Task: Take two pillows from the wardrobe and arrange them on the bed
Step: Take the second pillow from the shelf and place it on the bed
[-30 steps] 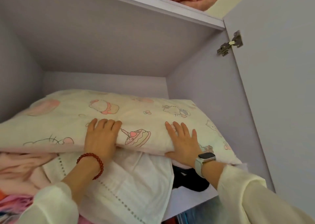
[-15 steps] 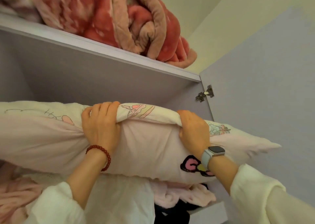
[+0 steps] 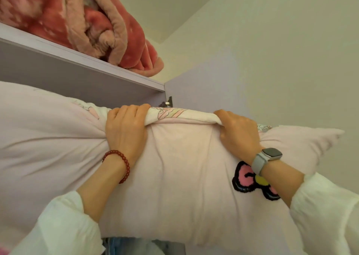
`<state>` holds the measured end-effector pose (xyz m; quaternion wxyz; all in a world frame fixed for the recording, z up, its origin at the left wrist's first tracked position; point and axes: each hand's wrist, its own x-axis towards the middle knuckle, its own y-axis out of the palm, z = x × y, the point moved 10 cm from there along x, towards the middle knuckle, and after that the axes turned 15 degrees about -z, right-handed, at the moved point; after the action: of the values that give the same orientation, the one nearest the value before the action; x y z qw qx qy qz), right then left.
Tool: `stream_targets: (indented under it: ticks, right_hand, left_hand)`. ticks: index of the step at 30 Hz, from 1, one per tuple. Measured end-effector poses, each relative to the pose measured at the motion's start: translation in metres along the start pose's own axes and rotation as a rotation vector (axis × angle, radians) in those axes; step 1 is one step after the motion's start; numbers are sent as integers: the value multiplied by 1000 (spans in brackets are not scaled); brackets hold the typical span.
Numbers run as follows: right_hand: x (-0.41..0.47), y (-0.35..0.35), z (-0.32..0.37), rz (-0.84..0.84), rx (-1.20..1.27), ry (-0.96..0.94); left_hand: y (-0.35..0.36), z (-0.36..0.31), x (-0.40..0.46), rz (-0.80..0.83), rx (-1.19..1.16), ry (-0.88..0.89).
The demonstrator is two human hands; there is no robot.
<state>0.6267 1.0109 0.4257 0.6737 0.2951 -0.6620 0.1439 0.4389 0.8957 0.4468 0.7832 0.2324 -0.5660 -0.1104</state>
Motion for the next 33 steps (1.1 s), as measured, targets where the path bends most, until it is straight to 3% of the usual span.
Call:
stream_targets:
  ticks: [7,14,19,25,33]
  right_hand:
    - [-130,-112,-127,192,-201,266]
    - [-255,-270,-224,327,-546,453]
    - [-313,-391,-257,285,-771,585]
    - [-370,-517,-278,235,-1117,710]
    - [-422,-589,-322,287,-1443,764]
  left_hand:
    - [-15,-168,-51,183,-394,-3]
    - [-50,-354,-158,580,-859,-165]
    - [-98,-485,-218,831,-1119,-227]
    - [-167,-623,-253,963,-1407,-254]
    - [-205,-772,-310,1243,-1695,-278]
